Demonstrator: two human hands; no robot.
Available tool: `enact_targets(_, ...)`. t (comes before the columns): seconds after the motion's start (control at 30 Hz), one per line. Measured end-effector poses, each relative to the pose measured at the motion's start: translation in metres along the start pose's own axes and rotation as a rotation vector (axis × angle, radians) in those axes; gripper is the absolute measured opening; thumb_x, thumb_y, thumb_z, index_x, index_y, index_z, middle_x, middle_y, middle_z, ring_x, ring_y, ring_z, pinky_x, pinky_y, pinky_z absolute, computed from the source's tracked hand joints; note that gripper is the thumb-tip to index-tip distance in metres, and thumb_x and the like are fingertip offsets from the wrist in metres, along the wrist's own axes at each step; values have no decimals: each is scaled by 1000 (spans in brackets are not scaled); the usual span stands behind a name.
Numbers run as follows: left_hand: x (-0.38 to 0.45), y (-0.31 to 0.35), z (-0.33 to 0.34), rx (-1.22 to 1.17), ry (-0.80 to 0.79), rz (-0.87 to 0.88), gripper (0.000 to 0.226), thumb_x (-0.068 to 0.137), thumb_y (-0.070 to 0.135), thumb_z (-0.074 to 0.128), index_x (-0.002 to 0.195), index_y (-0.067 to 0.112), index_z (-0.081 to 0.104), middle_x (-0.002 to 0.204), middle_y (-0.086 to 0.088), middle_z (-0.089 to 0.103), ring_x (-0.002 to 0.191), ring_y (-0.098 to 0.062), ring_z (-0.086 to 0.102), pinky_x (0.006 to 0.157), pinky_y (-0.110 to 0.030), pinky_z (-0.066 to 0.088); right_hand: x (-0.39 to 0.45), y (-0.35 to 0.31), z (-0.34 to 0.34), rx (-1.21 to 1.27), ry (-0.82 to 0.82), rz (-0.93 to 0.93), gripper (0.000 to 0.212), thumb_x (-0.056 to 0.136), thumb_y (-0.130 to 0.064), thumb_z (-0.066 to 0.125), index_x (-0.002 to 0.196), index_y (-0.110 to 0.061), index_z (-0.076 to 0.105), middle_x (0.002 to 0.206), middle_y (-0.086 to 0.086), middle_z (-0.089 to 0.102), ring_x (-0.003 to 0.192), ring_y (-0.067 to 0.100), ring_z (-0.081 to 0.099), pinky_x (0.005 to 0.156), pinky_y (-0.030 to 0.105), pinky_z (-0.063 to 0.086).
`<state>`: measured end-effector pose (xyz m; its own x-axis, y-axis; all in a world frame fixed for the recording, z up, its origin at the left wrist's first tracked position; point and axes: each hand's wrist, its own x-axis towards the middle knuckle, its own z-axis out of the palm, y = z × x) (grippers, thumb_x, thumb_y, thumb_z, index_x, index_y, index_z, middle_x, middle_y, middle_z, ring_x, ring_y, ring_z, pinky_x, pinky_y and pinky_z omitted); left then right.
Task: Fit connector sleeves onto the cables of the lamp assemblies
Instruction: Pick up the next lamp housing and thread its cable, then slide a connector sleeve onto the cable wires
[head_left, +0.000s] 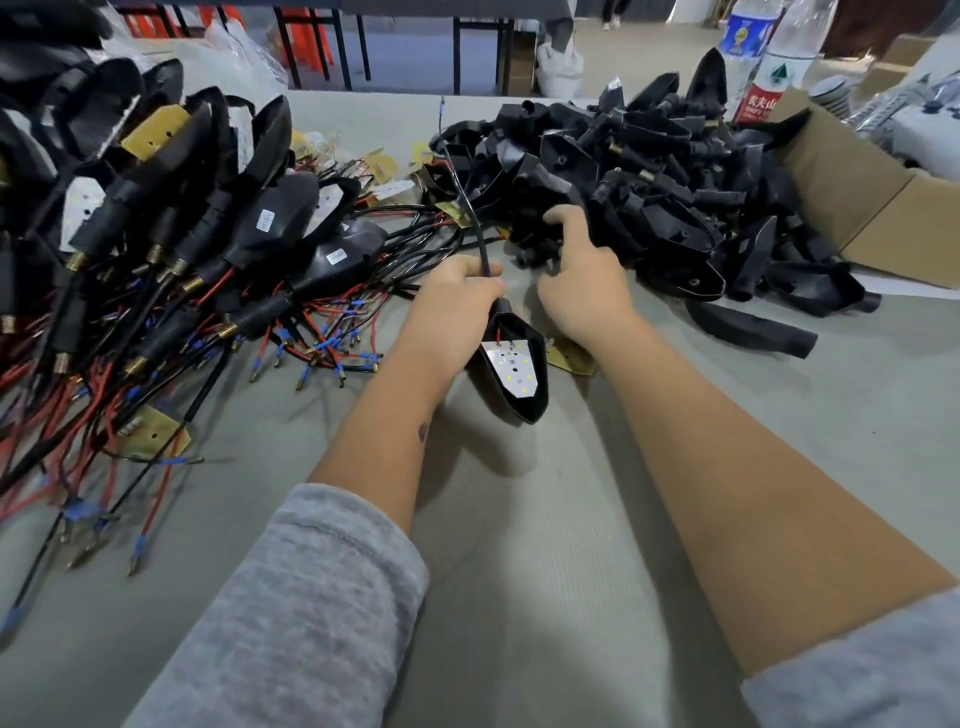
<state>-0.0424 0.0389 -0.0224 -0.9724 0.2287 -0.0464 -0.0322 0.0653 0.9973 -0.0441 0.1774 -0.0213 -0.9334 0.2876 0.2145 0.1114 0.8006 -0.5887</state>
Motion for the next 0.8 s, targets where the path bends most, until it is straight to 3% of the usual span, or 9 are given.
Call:
enact_targets(0.07,-1,0,0,15,-9,10,18,92,9,50,95,23,59,76,-4,63,81,-23,62,97,-51,50,5,3,3,-49,-26,-32,43,93,-16,48,130,-34,38,78,-1,51,110,33,43,97,46,37)
enact_targets(0.13,-1,0,0,26,-18,6,17,91,9,51,96,23,59,78,-4,63,84,-24,63,98,-52,49,11,6,5,-132,-76,-48,37,96,-28,48,130,-40,44,100,2,58,120,33,37,101,46,28)
enact_targets(0.2,0,0,-1,23,-13,-2,18,88,9,52,96,23,59,80,-6,64,88,-27,65,97,-54,49,16,8,8,-226,-103,-50,40,96,-33,46,135,-44,44,129,6,53,127,32,31,104,46,24)
enact_targets(0.27,-1,0,0,56,2,4,20,86,10,53,95,28,58,87,-8,66,96,-31,66,95,-53,50,18,8,9,-274,-83,-61,42,95,-35,47,136,-41,46,136,8,47,129,32,32,104,46,25)
enact_targets(0.4,-1,-1,-1,87,14,24,18,87,12,54,92,29,58,83,-2,68,90,-25,66,89,-45,53,14,6,5,-251,-19,-69,36,88,-35,58,124,-31,57,121,8,51,121,31,39,95,42,35)
enact_targets(0.5,-1,-1,-2,154,11,43,17,85,15,57,97,27,58,87,-1,66,69,-12,58,64,-31,47,4,2,-2,-134,-75,-45,26,78,-31,61,103,-32,58,104,2,53,106,28,46,77,33,38)
enact_targets(0.57,-1,-1,-1,173,15,50,18,85,16,59,101,24,58,75,2,61,50,-5,49,49,-22,40,-3,-2,-8,-1,-99,-6,15,75,-29,58,90,-27,60,90,-3,60,94,22,52,67,30,38)
enact_targets(0.7,-3,2,-3,171,-51,38,16,88,14,60,103,20,59,70,1,58,37,-1,45,39,-16,39,-18,-4,-14,238,101,53,10,76,-19,59,76,-17,68,56,-10,57,56,5,54,53,23,40)
enact_targets(0.8,-7,5,-6,224,-145,30,10,89,15,63,99,16,62,64,2,54,37,-2,43,38,-15,38,-29,-8,-9,451,194,104,14,77,-8,62,69,-20,66,59,-9,60,57,5,56,59,23,47)
